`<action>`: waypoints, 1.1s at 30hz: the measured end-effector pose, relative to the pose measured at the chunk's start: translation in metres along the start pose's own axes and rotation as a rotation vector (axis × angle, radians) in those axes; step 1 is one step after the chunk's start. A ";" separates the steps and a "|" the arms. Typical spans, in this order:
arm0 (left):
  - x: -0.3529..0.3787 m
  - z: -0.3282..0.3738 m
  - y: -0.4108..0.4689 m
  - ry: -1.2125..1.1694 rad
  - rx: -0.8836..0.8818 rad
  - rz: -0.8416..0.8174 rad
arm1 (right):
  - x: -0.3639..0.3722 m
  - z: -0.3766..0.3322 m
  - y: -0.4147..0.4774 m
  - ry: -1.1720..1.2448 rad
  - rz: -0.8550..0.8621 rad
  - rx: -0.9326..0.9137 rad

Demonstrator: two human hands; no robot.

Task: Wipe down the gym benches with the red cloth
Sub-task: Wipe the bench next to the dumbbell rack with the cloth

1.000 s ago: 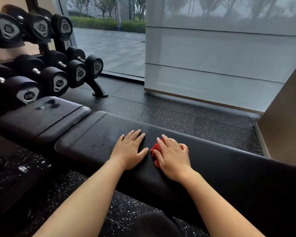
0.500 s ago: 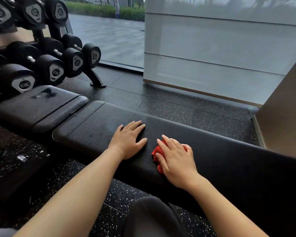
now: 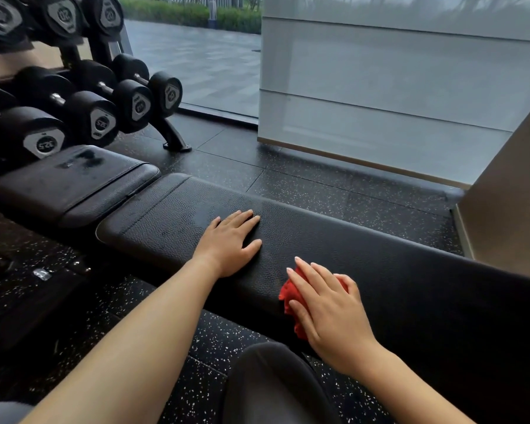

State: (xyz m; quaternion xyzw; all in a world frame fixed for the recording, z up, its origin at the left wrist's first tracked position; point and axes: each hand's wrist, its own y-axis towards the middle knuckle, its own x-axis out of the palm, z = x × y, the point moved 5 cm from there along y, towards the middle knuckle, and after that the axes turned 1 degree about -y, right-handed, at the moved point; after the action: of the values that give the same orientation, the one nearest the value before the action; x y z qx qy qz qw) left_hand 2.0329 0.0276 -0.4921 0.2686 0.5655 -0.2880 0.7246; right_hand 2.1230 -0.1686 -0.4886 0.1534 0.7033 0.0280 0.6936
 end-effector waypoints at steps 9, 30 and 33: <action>0.002 -0.001 0.000 0.022 0.008 -0.013 | 0.010 -0.039 0.031 0.025 -0.053 0.003; -0.006 -0.019 -0.001 -0.018 0.052 -0.042 | 0.016 -0.008 0.082 0.083 -0.161 0.126; -0.016 -0.052 -0.008 0.035 0.000 -0.061 | 0.015 -0.018 0.083 0.084 -0.152 0.096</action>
State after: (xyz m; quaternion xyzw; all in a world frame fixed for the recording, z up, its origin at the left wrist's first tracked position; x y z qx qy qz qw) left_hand 1.9895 0.0613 -0.4884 0.2564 0.5861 -0.3052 0.7054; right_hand 2.1198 -0.0824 -0.4810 0.1311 0.7421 -0.0521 0.6553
